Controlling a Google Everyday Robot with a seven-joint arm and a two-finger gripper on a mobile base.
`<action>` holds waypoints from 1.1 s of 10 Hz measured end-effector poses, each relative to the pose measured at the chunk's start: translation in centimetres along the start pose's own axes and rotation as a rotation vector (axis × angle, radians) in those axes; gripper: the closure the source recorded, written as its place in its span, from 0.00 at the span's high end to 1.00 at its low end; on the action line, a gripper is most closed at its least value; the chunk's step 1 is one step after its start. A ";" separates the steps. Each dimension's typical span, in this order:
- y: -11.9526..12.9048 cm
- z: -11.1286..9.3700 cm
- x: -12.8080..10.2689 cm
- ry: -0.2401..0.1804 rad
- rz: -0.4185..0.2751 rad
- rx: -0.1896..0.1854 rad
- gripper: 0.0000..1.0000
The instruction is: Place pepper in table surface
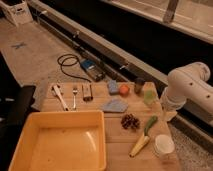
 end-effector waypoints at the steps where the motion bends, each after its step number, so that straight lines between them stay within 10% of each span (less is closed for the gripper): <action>1: 0.0 0.0 0.0 0.000 0.000 0.000 0.65; 11: -0.1 -0.2 -0.2 0.006 -0.022 0.010 0.65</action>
